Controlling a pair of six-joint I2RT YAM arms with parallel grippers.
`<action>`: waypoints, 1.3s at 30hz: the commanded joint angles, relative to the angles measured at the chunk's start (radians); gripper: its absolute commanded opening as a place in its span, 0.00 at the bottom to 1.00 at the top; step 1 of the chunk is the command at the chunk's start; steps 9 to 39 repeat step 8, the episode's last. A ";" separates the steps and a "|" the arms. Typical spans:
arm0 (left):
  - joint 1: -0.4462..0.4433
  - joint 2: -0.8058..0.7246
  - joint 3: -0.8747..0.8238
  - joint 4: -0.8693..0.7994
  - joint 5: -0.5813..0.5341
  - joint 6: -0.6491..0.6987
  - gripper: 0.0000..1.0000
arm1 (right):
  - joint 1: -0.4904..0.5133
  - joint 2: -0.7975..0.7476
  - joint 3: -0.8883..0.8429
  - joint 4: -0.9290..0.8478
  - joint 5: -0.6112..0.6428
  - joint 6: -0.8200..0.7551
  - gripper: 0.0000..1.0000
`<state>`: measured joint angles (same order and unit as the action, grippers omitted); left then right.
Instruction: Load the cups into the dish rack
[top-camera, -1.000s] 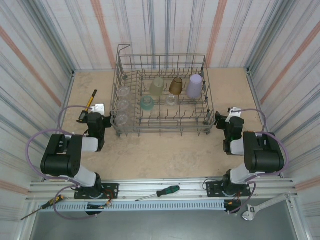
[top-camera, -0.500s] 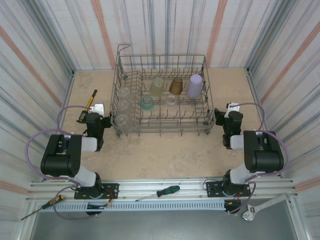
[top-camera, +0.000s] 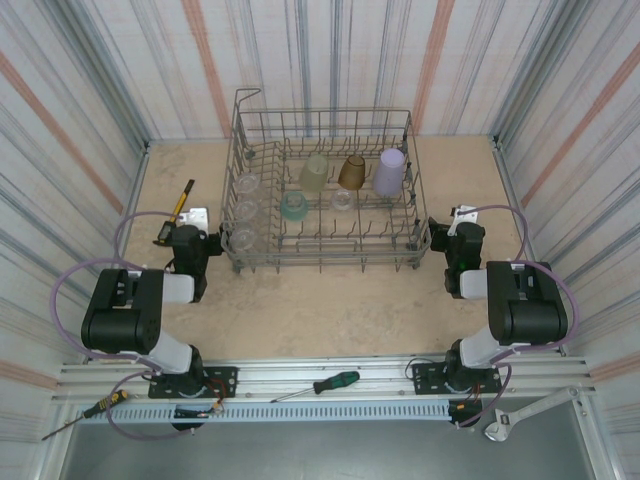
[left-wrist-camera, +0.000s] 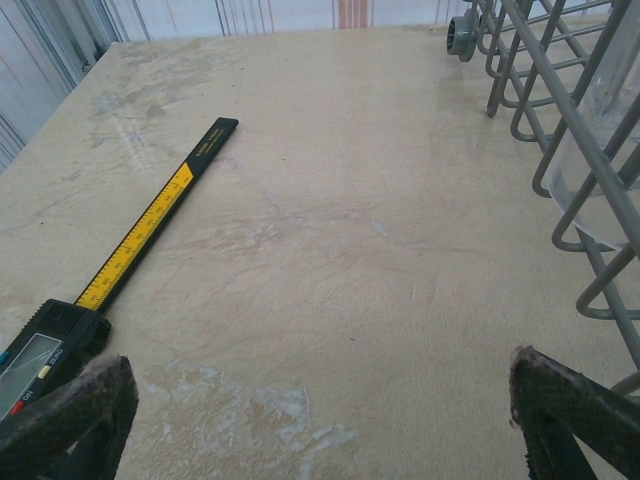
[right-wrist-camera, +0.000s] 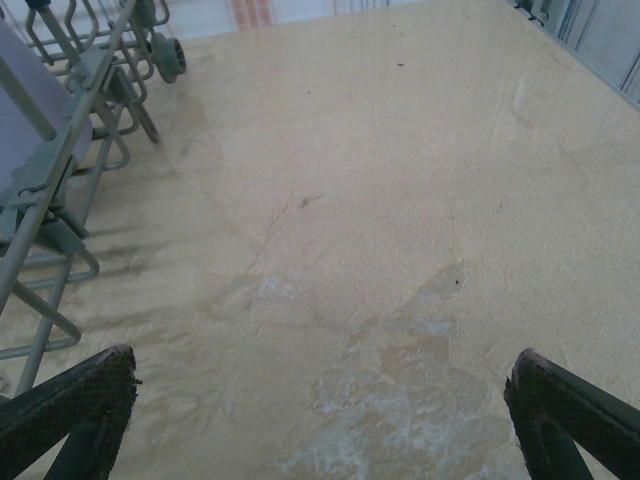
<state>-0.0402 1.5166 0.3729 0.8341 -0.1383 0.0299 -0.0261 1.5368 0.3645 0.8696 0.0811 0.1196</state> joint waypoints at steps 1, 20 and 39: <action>0.003 -0.012 0.017 -0.012 0.011 -0.002 0.99 | 0.006 0.012 0.023 -0.016 0.013 -0.020 0.99; 0.003 -0.012 0.017 -0.012 0.010 -0.002 0.99 | 0.006 0.011 0.020 -0.013 0.013 -0.019 0.99; 0.003 -0.012 0.017 -0.012 0.010 -0.002 0.99 | 0.006 0.011 0.020 -0.013 0.013 -0.019 0.99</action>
